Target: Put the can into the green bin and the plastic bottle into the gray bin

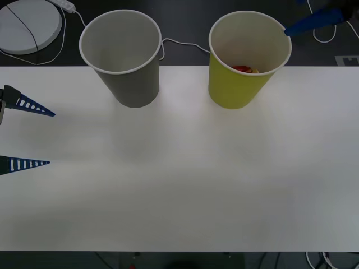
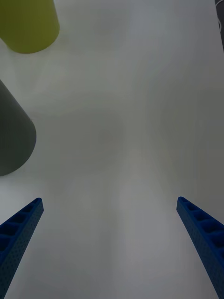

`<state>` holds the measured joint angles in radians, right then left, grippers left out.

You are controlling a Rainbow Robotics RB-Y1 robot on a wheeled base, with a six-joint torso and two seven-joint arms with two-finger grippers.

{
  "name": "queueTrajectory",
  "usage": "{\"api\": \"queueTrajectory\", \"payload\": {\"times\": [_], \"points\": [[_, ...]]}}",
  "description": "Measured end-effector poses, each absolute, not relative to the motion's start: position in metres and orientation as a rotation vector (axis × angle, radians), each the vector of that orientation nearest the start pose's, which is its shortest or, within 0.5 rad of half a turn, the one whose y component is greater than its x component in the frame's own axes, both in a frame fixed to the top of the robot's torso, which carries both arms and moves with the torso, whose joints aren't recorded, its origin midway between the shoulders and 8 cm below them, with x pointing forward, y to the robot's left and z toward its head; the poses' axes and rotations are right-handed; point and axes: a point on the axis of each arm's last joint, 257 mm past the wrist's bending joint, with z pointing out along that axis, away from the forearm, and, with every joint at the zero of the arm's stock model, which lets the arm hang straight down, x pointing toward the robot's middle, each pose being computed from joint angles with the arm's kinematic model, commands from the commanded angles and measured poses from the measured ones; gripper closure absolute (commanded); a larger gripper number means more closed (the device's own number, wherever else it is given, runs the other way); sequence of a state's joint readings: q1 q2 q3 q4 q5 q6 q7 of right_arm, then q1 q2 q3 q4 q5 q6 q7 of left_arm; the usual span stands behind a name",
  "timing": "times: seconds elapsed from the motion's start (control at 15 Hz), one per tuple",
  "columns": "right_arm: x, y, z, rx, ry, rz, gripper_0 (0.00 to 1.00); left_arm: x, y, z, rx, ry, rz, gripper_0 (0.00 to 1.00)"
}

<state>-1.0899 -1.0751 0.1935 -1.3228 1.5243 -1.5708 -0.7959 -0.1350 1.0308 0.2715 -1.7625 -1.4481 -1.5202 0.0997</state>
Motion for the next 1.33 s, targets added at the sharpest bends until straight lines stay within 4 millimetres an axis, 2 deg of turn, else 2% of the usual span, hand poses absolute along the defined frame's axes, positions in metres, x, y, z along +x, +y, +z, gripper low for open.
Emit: {"api": "queueTrajectory", "payload": {"times": [0.13,0.6,1.33], "points": [[0.504,-0.239,0.056,-1.389,1.838,0.299,0.00,0.387,0.310,-0.131,1.762,1.573,-0.199,0.00],[0.449,-0.255,0.011,-1.507,1.639,0.379,0.00,0.387,0.310,-0.131,1.762,1.573,-0.199,0.00],[0.401,-0.280,-0.063,-1.634,1.474,0.452,0.00,0.387,0.310,-0.131,1.762,1.573,-0.199,0.00]]}}
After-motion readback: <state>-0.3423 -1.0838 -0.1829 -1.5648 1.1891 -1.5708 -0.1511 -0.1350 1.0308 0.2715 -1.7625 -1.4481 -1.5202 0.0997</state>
